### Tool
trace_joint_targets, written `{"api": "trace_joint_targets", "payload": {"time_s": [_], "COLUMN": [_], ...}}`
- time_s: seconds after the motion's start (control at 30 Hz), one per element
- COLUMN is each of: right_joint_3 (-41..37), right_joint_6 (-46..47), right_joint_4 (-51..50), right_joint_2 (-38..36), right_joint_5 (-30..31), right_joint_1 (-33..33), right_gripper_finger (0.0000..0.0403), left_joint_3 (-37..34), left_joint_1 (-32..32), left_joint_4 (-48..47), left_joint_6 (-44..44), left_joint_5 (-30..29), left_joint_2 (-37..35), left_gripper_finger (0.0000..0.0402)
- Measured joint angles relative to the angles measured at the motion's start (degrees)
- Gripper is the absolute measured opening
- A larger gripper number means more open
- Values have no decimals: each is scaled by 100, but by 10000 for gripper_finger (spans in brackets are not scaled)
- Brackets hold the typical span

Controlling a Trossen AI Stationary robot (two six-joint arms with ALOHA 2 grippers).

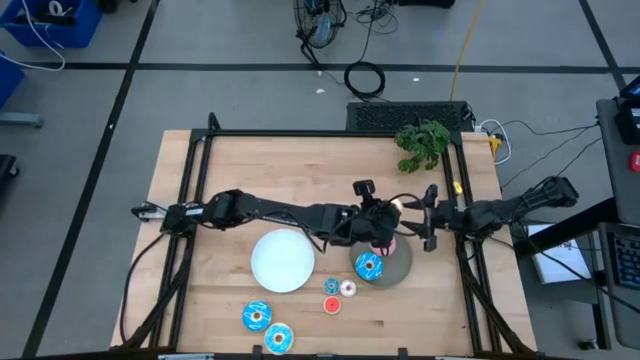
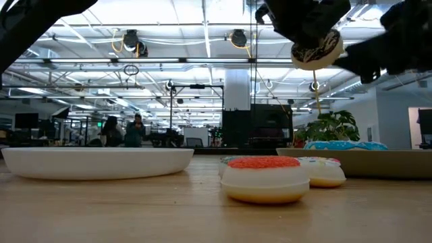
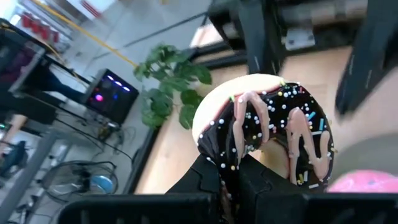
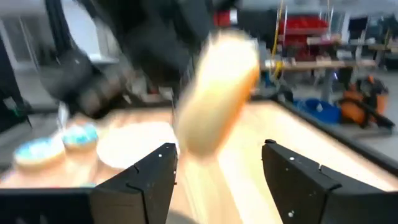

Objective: Pick & Place donuts
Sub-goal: Put the large black donut on the gray plate

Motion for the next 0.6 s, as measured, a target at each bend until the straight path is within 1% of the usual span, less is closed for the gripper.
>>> {"api": "trace_joint_targets", "payload": {"time_s": [0.03,0.1,0.2,0.27,0.33,0.47,0.6], "right_joint_3": [53,135,138,138,140,146,149], "right_joint_6": [66,124,132,125,157,192,297], "right_joint_4": [-19,354,841,1082,1367,1592,1652], "right_joint_2": [135,412,745,896,1000,1074,1084], "right_joint_5": [5,21,268,327,297,299,296], "right_joint_1": [-2,-2,-2,-4,-3,-2,-2], "right_gripper_finger": [219,218,219,222,226,227,220], "left_joint_3": [0,0,0,0,0,-4,-4], "left_joint_1": [-3,7,14,14,14,-6,-16], "left_joint_4": [84,223,269,254,245,271,269], "left_joint_6": [72,206,286,365,487,560,609], "left_joint_5": [-54,-92,-134,-302,-489,-477,-496], "left_joint_2": [0,0,0,20,55,151,187], "left_gripper_finger": [14,14,14,14,14,14,14]}}
